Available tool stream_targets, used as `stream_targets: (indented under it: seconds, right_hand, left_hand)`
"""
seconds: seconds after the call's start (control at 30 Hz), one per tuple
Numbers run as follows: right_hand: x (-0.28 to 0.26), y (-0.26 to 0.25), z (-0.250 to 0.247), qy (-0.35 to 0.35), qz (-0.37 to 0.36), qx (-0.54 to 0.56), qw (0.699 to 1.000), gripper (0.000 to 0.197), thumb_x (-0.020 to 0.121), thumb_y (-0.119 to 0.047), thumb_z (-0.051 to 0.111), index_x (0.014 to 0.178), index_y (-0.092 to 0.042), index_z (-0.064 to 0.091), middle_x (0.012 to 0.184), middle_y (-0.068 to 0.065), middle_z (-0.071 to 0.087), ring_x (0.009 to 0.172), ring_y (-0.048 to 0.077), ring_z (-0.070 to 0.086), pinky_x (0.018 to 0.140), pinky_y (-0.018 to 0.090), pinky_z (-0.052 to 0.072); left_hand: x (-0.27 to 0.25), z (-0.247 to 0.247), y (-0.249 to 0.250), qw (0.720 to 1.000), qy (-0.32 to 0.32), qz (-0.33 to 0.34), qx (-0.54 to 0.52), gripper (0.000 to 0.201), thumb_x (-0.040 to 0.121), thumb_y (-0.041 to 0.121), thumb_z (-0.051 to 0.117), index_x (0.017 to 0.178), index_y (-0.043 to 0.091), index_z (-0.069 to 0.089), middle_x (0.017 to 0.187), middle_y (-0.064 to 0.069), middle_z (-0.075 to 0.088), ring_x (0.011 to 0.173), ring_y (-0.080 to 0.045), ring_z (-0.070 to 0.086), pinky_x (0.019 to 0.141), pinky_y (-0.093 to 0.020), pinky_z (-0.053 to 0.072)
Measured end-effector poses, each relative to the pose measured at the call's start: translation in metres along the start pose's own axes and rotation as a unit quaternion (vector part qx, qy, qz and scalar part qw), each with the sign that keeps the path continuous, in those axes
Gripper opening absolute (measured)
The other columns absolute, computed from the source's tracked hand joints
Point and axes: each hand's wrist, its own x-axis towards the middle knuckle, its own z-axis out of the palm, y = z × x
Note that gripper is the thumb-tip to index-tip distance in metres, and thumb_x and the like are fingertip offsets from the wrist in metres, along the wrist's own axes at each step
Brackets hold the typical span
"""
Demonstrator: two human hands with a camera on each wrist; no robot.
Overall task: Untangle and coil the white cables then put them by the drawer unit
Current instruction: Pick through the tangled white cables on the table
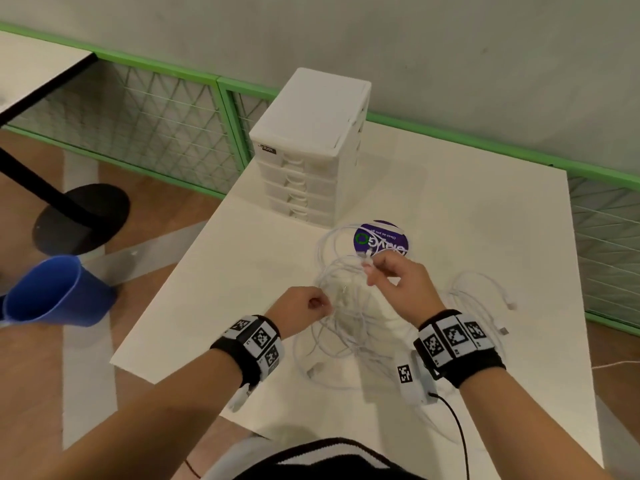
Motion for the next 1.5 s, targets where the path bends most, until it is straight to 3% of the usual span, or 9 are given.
stream_targets:
  seconds: [0.17, 0.33, 0.57, 0.83, 0.97, 1.1, 1.23, 1.33, 1.5]
  right_hand:
    - [-0.025, 0.031, 0.014, -0.161, 0.074, -0.169, 0.97, 0.012, 0.085, -0.022, 0.063, 0.093, -0.016, 0.07, 0.092, 0.001, 0.072, 0.084, 0.008, 0.059, 0.083, 0.026, 0.046]
    - [-0.039, 0.043, 0.017, -0.187, 0.117, -0.225, 0.949, 0.021, 0.085, -0.022, 0.062, 0.102, -0.013, 0.069, 0.107, 0.004, 0.071, 0.102, 0.016, 0.062, 0.089, 0.023, 0.042]
    - [-0.048, 0.041, 0.012, -0.1, 0.073, -0.171, 0.978, 0.023, 0.09, -0.024, 0.056, 0.107, -0.013, 0.067, 0.108, 0.003, 0.07, 0.101, 0.018, 0.061, 0.091, 0.028, 0.045]
    - [-0.037, 0.015, 0.014, -0.023, 0.053, -0.036, 0.998, 0.013, 0.093, -0.019, 0.049, 0.093, -0.019, 0.062, 0.075, -0.014, 0.062, 0.067, -0.005, 0.055, 0.066, 0.018, 0.041]
    - [-0.039, 0.01, 0.01, -0.019, 0.09, 0.03, 0.995, 0.013, 0.092, -0.028, 0.052, 0.081, -0.031, 0.06, 0.071, -0.014, 0.064, 0.069, -0.005, 0.057, 0.07, 0.016, 0.043]
    - [-0.041, 0.014, 0.008, -0.055, 0.11, -0.005, 0.992, 0.014, 0.09, -0.026, 0.055, 0.094, -0.017, 0.065, 0.077, -0.003, 0.065, 0.078, 0.01, 0.059, 0.077, 0.026, 0.044]
    - [-0.039, 0.031, 0.002, -0.081, 0.066, -0.094, 0.99, 0.024, 0.085, -0.004, 0.052, 0.099, -0.017, 0.067, 0.098, 0.0, 0.069, 0.09, 0.013, 0.059, 0.083, 0.029, 0.045]
    - [-0.04, 0.045, -0.006, -0.094, 0.107, -0.099, 0.985, 0.034, 0.083, 0.004, 0.045, 0.097, -0.017, 0.067, 0.082, -0.009, 0.065, 0.077, 0.004, 0.058, 0.076, 0.025, 0.041]
    - [-0.037, 0.048, -0.019, -0.115, 0.157, -0.088, 0.977, 0.025, 0.096, -0.021, 0.043, 0.111, -0.025, 0.062, 0.087, -0.001, 0.064, 0.077, 0.001, 0.058, 0.071, 0.018, 0.042]
  left_hand:
    - [-0.021, 0.019, 0.008, 0.97, -0.097, 0.032, 0.219, 0.03, 0.081, 0.044, 0.065, 0.076, 0.016, 0.057, 0.076, 0.001, 0.058, 0.072, -0.018, 0.052, 0.066, -0.029, 0.039]
    - [-0.039, 0.031, -0.003, 0.916, -0.19, 0.037, 0.351, 0.036, 0.078, 0.042, 0.067, 0.099, 0.012, 0.062, 0.108, -0.005, 0.057, 0.099, -0.025, 0.055, 0.078, -0.033, 0.04]
    - [-0.035, 0.016, 0.022, 0.978, -0.038, 0.086, 0.187, 0.014, 0.085, 0.024, 0.058, 0.086, 0.013, 0.065, 0.086, -0.002, 0.067, 0.079, -0.022, 0.061, 0.074, -0.035, 0.05]
    - [-0.02, 0.006, 0.08, 0.956, 0.136, 0.234, 0.112, 0.017, 0.087, 0.03, 0.062, 0.089, 0.016, 0.072, 0.074, 0.003, 0.067, 0.069, -0.011, 0.049, 0.071, -0.022, 0.032]
    - [-0.015, 0.005, 0.085, 0.955, 0.153, 0.219, 0.13, 0.011, 0.087, 0.025, 0.061, 0.089, 0.024, 0.072, 0.079, 0.01, 0.064, 0.082, -0.008, 0.05, 0.084, -0.022, 0.022]
    - [-0.01, -0.008, 0.093, 0.955, 0.131, 0.239, 0.117, 0.009, 0.089, 0.017, 0.06, 0.09, 0.017, 0.069, 0.08, 0.003, 0.071, 0.075, -0.01, 0.055, 0.081, -0.009, 0.029]
    - [-0.004, -0.026, 0.104, 0.963, 0.18, 0.2, 0.034, 0.012, 0.09, 0.006, 0.054, 0.091, 0.01, 0.066, 0.073, 0.01, 0.062, 0.071, -0.007, 0.055, 0.068, -0.008, 0.039]
    - [0.002, -0.042, 0.108, 0.952, 0.234, 0.196, -0.006, 0.013, 0.091, 0.005, 0.052, 0.092, 0.008, 0.064, 0.076, 0.003, 0.061, 0.075, -0.016, 0.057, 0.07, -0.015, 0.042]
    - [0.01, -0.045, 0.121, 0.946, 0.245, 0.197, -0.079, 0.015, 0.091, 0.003, 0.053, 0.087, 0.015, 0.061, 0.078, 0.002, 0.063, 0.07, 0.001, 0.061, 0.069, -0.006, 0.042]
